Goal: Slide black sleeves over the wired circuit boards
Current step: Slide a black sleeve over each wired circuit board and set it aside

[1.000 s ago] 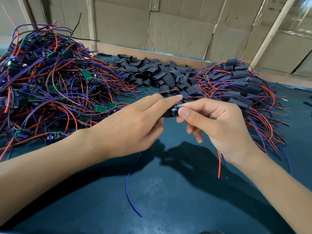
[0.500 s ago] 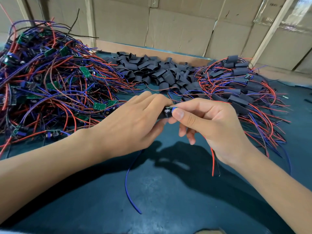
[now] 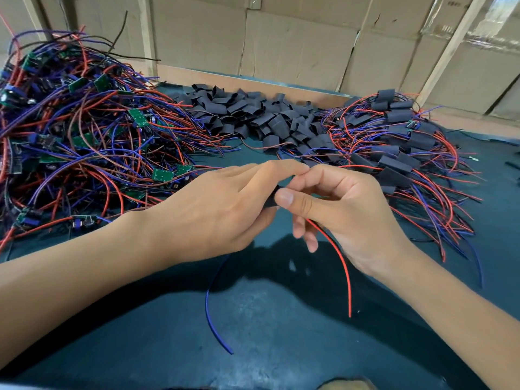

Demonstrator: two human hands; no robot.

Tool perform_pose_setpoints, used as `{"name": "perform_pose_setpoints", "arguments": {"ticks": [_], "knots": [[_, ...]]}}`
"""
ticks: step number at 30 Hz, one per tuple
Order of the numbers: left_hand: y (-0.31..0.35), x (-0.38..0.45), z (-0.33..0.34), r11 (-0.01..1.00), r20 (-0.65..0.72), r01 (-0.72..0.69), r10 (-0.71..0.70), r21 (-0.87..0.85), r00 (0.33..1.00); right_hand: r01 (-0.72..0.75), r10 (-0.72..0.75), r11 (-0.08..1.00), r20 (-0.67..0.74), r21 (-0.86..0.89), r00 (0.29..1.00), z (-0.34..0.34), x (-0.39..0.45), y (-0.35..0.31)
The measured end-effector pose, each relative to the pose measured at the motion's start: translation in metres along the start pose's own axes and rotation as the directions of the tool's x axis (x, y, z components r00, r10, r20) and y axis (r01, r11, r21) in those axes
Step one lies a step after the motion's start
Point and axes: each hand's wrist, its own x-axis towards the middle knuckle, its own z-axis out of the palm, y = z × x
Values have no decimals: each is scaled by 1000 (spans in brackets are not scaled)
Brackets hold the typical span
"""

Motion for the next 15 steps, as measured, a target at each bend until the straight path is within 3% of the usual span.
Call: {"name": "perform_pose_setpoints", "arguments": {"ticks": [3,10,15], "knots": [[0,-1,0,998,11,-7,7,66,1000,-20,20,999,-9,43,1000,2,-1,-2],[-9,-2,-2,977,48,-6,-5,215,999,31,-36,979,-23,-202,999,-2,-3,-4],[-6,0,-3,971,77,-49,32,233,996,-10,0,991,-74,-137,997,2,-2,1]]}}
